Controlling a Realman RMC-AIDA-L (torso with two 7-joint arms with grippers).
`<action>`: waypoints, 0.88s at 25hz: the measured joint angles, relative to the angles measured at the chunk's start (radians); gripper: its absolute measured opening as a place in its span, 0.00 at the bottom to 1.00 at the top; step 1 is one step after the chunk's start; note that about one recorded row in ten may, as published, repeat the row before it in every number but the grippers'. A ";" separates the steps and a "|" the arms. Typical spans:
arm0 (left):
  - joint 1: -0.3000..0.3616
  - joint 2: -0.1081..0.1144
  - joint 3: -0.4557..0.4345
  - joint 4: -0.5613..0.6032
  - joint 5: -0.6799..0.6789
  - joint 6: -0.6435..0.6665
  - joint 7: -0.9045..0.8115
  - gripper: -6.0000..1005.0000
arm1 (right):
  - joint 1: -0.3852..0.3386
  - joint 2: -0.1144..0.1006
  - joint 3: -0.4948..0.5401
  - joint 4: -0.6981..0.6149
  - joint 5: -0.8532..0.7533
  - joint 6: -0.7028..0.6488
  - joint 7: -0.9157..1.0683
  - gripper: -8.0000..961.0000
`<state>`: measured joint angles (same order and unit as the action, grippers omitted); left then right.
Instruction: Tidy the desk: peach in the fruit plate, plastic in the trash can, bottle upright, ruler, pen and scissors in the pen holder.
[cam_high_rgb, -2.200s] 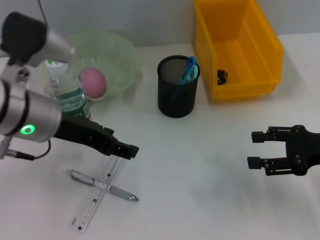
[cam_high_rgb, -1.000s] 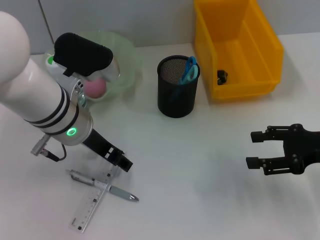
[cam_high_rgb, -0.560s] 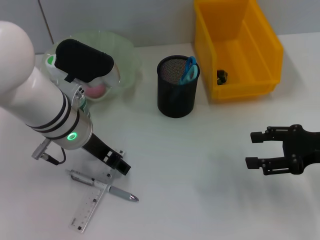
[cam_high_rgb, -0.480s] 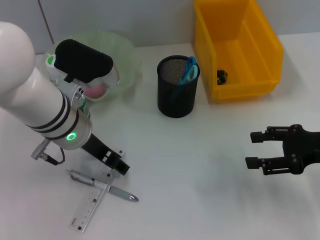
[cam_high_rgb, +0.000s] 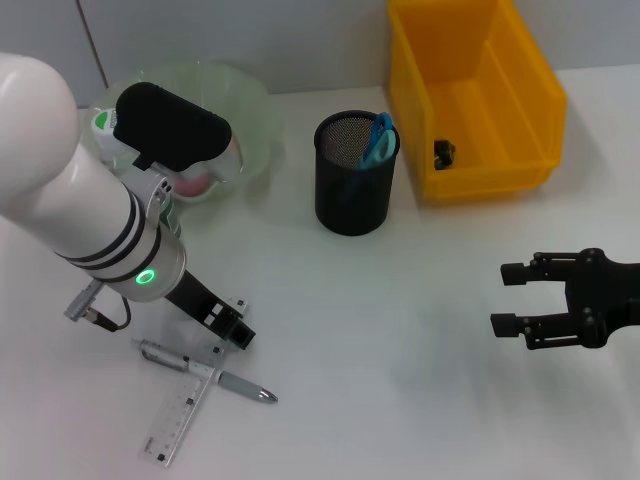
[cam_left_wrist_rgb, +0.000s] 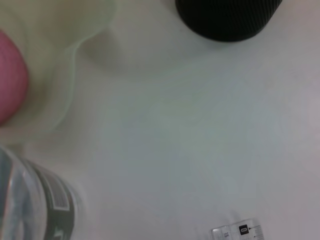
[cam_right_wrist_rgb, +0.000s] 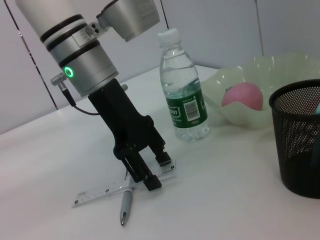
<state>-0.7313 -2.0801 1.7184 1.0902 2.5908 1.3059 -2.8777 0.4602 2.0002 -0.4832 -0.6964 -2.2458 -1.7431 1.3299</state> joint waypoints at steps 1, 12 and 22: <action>0.000 0.000 0.000 0.000 0.000 0.000 0.000 0.68 | 0.000 0.000 0.000 0.000 0.000 0.000 0.000 0.81; -0.001 0.000 0.028 -0.001 0.003 -0.009 0.000 0.58 | -0.001 0.000 0.000 0.000 0.000 -0.006 0.002 0.81; 0.003 0.000 0.039 0.034 0.006 -0.005 0.000 0.39 | -0.003 0.002 0.000 0.000 0.000 -0.007 0.002 0.81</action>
<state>-0.7285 -2.0801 1.7575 1.1240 2.5971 1.3014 -2.8777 0.4571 2.0024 -0.4831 -0.6964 -2.2457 -1.7503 1.3315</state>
